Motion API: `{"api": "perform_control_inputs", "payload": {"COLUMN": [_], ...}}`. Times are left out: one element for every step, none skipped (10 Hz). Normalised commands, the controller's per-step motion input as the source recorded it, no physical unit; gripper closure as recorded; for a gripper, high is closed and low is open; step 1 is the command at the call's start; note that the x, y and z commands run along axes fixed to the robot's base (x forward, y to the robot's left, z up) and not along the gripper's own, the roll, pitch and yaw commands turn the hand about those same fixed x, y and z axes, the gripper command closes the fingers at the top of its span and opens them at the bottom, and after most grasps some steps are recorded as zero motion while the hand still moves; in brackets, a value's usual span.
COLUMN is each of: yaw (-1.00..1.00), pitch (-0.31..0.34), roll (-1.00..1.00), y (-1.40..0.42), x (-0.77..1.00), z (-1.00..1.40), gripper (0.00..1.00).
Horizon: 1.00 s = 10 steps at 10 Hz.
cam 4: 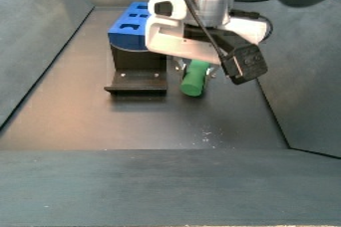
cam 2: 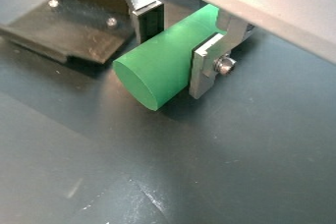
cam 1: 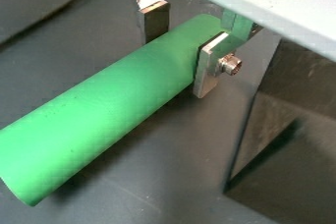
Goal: Pick up the oval object. Move up. Place the oval object on the fixture. Regrasp the oval object. Move to above the board. Insert the oval object.
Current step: Move up, then place the oval object on the fixture.
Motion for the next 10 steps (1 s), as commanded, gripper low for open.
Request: {"api": "perform_control_inputs", "payload": {"yaw": [-0.05, -0.04, -0.03, -0.03, 0.0, 0.0, 0.0, 0.0, 0.0, 0.0], "pitch": [0.048, 0.057, 0.057, 0.048, 0.0, 0.005, 0.016, 0.015, 0.017, 0.02], "roll": [0.0, -0.01, -0.01, -0.01, 0.0, 0.0, -0.01, -0.01, -0.01, -0.01], "y": [0.04, 0.03, 0.02, 0.01, 0.0, 0.0, 0.0, -0.01, -0.01, -0.01], "x": [-0.06, -0.03, -0.02, -0.02, 0.0, 0.0, -0.01, -0.01, -0.02, -0.02], "z": [0.69, 0.53, 0.38, 0.22, 1.0, 1.0, 1.0, 1.0, 1.0, 1.0], "gripper": [1.0, 1.0, 1.0, 1.0, 1.0, 1.0, 1.0, 1.0, 1.0, 1.0]}}
